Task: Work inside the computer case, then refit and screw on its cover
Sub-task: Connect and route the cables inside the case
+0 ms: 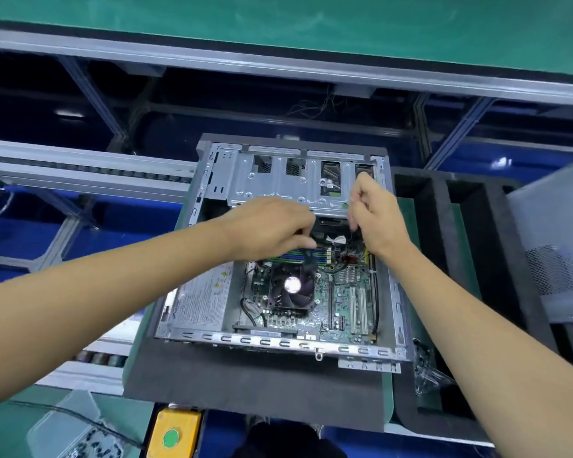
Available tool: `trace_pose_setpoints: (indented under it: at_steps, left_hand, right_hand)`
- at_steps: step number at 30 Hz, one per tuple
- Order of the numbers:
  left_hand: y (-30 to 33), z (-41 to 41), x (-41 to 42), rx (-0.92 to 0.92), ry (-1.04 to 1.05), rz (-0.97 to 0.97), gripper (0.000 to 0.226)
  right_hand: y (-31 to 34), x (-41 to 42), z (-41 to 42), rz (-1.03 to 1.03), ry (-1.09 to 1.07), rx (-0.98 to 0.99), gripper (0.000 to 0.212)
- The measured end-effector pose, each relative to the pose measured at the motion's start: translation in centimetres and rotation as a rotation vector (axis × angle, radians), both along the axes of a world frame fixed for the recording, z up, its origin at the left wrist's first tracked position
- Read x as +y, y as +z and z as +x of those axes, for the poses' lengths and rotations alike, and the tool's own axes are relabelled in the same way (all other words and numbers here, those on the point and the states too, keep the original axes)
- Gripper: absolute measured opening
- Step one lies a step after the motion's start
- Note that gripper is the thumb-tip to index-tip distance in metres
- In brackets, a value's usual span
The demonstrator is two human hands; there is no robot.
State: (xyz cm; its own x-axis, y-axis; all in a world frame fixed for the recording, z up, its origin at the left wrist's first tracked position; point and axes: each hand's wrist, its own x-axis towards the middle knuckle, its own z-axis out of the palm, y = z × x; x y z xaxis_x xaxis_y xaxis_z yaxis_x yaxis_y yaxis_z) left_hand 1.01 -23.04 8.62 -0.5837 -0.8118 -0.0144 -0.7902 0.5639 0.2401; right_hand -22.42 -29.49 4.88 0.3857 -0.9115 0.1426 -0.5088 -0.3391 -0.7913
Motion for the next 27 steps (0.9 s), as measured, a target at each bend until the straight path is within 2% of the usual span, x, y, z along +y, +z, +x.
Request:
trace_pose_setpoints:
  at_steps: [2,5,9,12,15,18,21,23,25,27]
  left_hand:
    - [0.4,0.5,-0.4,-0.041,-0.081,-0.053,0.042]
    - [0.1,2.3,-0.9,-0.081,-0.062,-0.124,0.033]
    - [-0.4,4.6,-0.7,-0.188,-0.135,-0.1,0.039]
    - [-1.1,4.8,-0.1,-0.164,-0.081,-0.101,0.03]
    - [-1.7,4.3,0.4,-0.037,0.067,-0.034,0.022]
    - [-2.0,3.8,0.6,0.148,0.071,-0.063,0.049]
    - [-1.9,3.3,0.9,0.458,0.103,0.074,0.046]
    - [-1.4,2.7,1.3,0.544,0.047,0.144,0.048]
    - [-0.9,2.4,1.4,0.538,-0.045,0.148,0.048]
    - [-0.5,2.4,1.3,0.441,-0.12,0.094,0.052]
  right_hand:
    - [0.2,-0.1,-0.1,-0.012,-0.035,-0.018,0.013]
    - [0.4,0.1,0.0,0.009,-0.037,-0.009,0.017]
    - [0.6,0.0,0.3,0.022,-0.03,0.024,0.02]
    - [0.3,0.1,0.4,0.028,0.003,0.008,0.03]
    - [0.2,0.3,0.2,0.004,0.027,0.046,0.027]
    - [0.7,0.9,0.4,-0.057,0.132,0.195,0.02]
    - [1.1,1.4,0.4,-0.154,0.261,0.32,0.045]
    - [1.0,1.6,0.6,-0.157,0.357,0.378,0.065]
    - [0.9,1.8,0.8,-0.191,0.433,0.424,0.075]
    - [0.9,1.9,1.0,-0.252,0.505,0.457,0.073]
